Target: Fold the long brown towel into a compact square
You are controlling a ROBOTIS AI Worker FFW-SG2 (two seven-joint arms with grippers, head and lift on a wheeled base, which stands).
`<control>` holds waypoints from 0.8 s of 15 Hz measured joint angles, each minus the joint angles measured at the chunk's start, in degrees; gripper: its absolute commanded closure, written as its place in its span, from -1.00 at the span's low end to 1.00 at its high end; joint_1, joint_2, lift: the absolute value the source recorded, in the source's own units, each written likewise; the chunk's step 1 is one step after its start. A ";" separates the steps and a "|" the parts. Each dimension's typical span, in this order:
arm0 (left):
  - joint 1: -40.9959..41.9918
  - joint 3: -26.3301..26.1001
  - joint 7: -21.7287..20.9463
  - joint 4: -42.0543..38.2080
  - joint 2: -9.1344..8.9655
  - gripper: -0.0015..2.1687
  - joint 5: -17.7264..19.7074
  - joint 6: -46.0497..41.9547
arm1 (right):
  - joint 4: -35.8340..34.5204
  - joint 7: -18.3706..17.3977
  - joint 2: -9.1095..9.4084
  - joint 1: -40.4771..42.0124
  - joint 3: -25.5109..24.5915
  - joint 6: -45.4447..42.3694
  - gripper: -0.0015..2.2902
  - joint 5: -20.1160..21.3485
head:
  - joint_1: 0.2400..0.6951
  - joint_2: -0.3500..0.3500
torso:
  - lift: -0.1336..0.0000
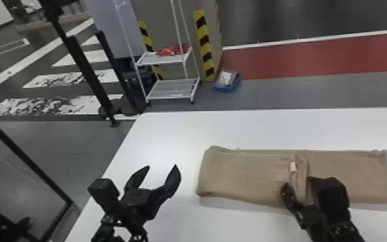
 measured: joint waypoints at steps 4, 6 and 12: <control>-0.58 -0.01 -0.23 0.90 0.00 -0.97 0.00 0.05 | 0.39 0.00 0.00 -0.18 0.22 0.80 -0.40 0.82 | 1.00 0.99 | -0.88; -0.66 -0.02 -0.23 1.08 0.00 -0.97 0.00 0.05 | 0.39 0.00 0.00 -0.18 0.44 0.92 -0.28 0.77 | 1.00 0.99 | -0.88; -0.63 0.07 -0.32 1.53 0.00 -0.97 0.00 0.05 | -0.04 0.00 0.00 0.03 0.98 0.47 0.02 0.81 | 1.00 1.00 | -0.88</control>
